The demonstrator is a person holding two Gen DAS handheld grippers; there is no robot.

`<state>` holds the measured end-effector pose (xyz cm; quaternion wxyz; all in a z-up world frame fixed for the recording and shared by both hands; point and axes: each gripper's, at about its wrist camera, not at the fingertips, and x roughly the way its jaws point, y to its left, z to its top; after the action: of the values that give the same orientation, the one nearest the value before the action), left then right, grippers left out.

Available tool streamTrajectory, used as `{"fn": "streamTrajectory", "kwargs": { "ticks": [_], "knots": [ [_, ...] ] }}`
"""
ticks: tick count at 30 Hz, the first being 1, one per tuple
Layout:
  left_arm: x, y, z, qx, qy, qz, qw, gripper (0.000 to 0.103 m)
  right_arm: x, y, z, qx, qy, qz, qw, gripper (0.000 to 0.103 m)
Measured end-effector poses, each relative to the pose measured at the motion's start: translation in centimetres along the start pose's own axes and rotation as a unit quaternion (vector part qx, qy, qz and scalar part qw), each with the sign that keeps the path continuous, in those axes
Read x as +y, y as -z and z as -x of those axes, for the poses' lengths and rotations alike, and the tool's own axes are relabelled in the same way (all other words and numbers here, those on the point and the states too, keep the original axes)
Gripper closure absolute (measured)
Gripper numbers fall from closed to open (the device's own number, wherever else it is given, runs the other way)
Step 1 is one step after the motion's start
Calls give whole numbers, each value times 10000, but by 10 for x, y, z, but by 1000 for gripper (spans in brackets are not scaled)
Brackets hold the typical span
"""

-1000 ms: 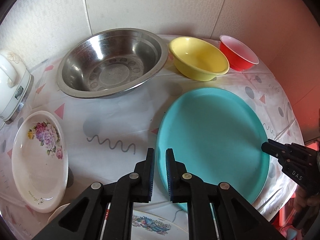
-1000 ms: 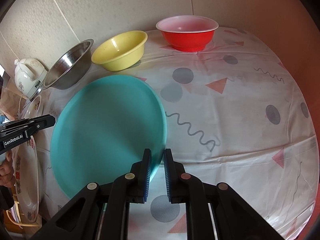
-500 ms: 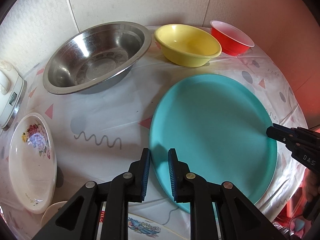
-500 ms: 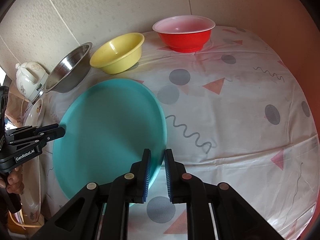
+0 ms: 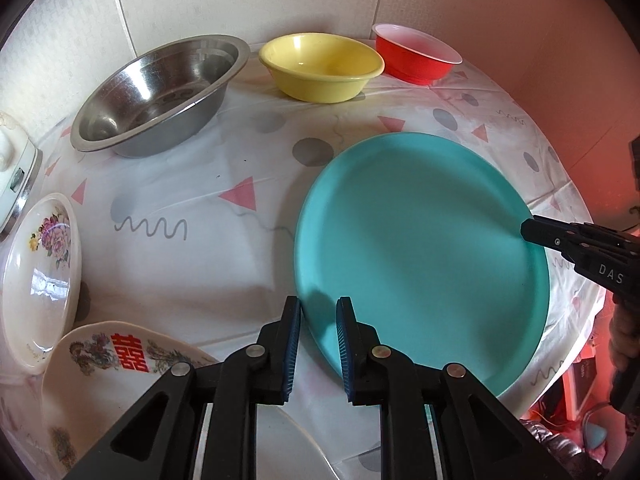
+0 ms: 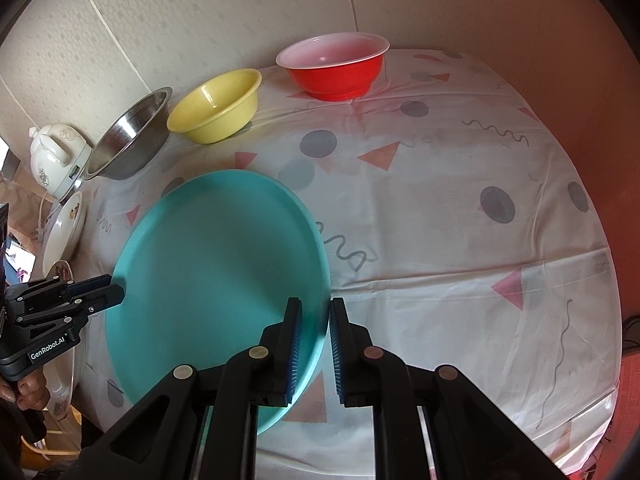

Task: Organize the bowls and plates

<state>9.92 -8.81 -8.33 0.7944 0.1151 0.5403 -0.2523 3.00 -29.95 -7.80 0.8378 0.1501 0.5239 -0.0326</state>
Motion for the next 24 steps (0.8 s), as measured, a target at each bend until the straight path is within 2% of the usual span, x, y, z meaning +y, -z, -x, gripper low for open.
{"fn": "streamTrajectory", "kwargs": {
  "ticks": [4, 12, 24],
  "knots": [
    [-8, 7, 2, -24, 12, -7, 10000, 86, 0, 5, -4, 86, 247, 14, 9997, 89],
    [-10, 14, 6, -87, 36, 204, 9997, 86, 3, 6, -4, 116, 407, 131, 9990, 88],
    [-4, 26, 28, -524, 54, 495, 9974, 86, 1, 5, -4, 187, 481, -112, 9986, 73]
  ]
}}
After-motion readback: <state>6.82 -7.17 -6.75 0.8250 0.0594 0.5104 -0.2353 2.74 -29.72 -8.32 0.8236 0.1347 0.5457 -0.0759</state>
